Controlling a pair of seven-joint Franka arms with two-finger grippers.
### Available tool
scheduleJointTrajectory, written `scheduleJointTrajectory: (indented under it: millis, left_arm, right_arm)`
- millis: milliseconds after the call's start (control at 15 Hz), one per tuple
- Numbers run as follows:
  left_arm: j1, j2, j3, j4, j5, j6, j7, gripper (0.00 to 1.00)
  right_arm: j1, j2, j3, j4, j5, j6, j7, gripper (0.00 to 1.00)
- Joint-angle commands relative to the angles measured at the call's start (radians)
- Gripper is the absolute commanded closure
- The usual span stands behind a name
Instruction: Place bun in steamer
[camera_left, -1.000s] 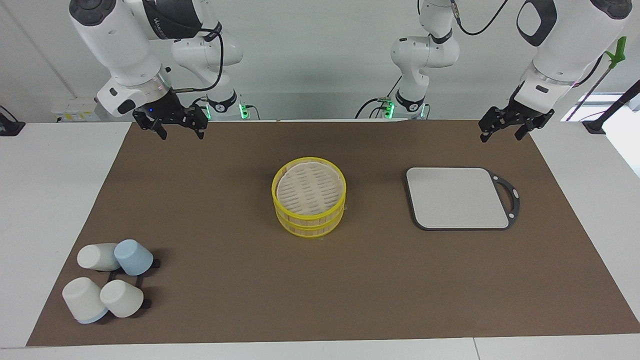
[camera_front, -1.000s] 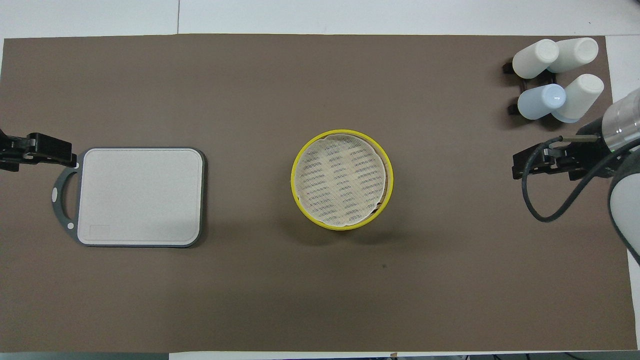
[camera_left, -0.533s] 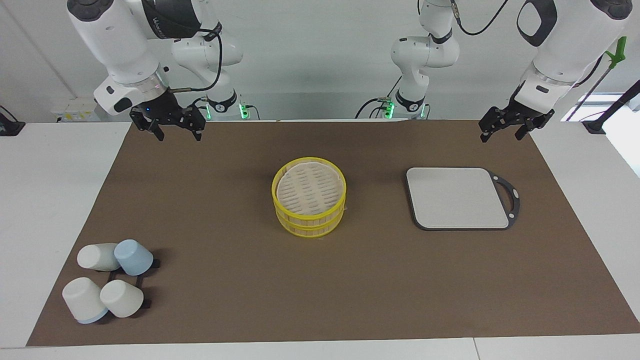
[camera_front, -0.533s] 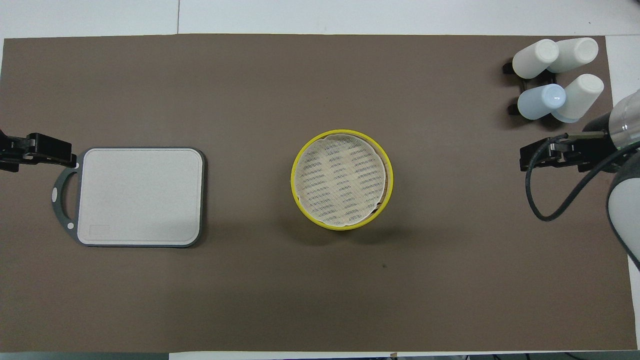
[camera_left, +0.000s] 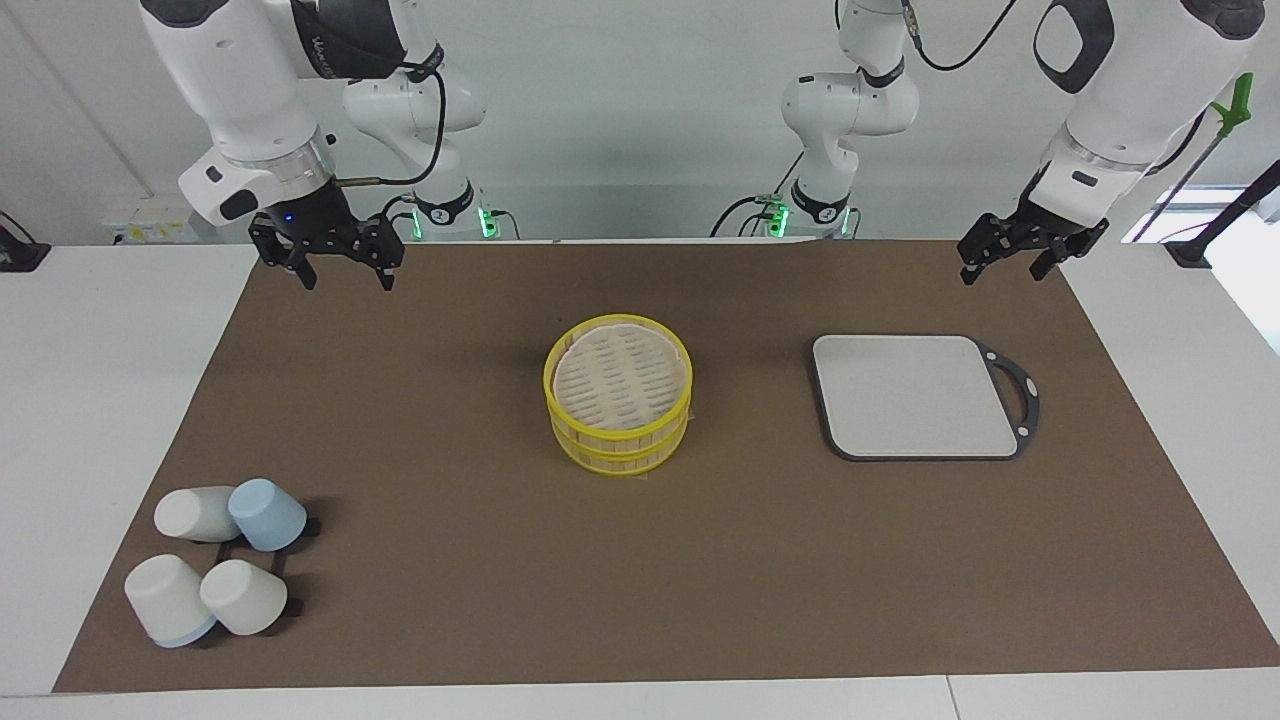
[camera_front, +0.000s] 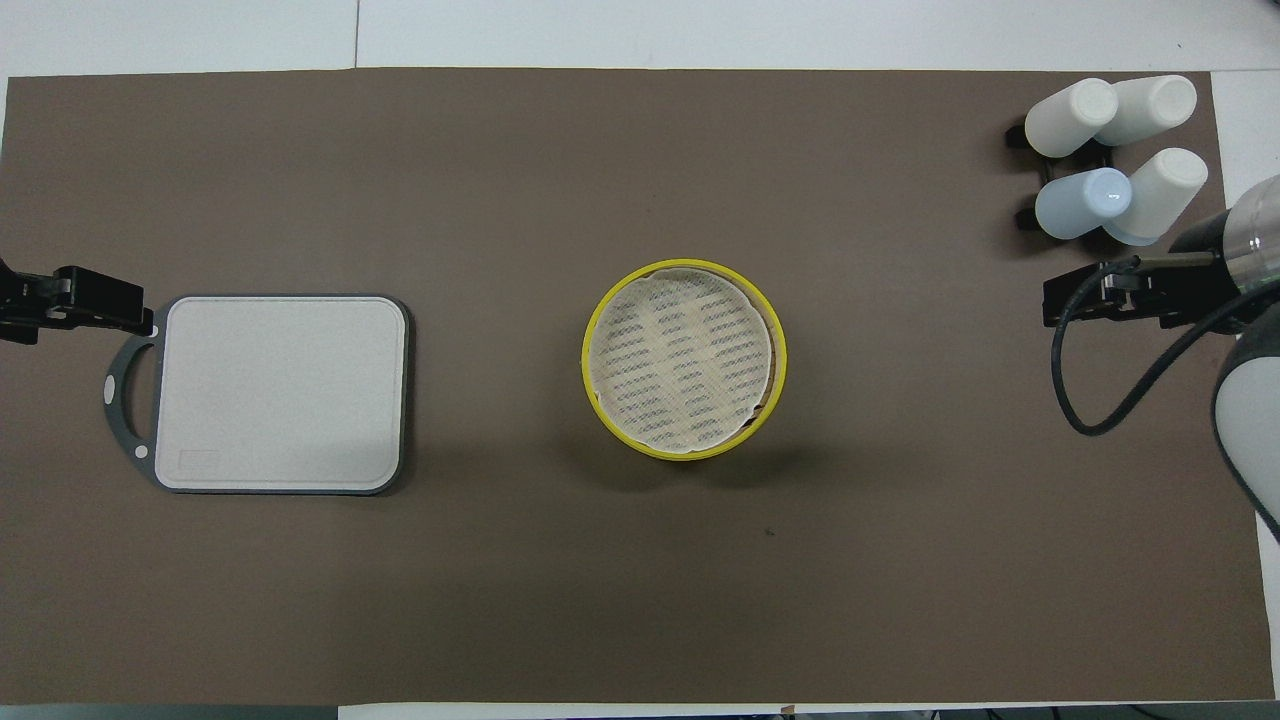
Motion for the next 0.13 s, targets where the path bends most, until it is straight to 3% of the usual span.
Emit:
scheduleJointTrajectory:
  millis: [0, 67]
  left_arm:
    - [0.004, -0.024, 0.003, -0.027, -0.013, 0.004, 0.018, 0.00]
    - [0.004, -0.024, 0.003, -0.027, -0.013, 0.004, 0.018, 0.00]
  right_arm:
    - [-0.013, -0.008, 0.008, -0.008, 0.005, 0.010, -0.016, 0.00]
    - [-0.013, -0.008, 0.008, -0.008, 0.005, 0.010, -0.016, 0.00]
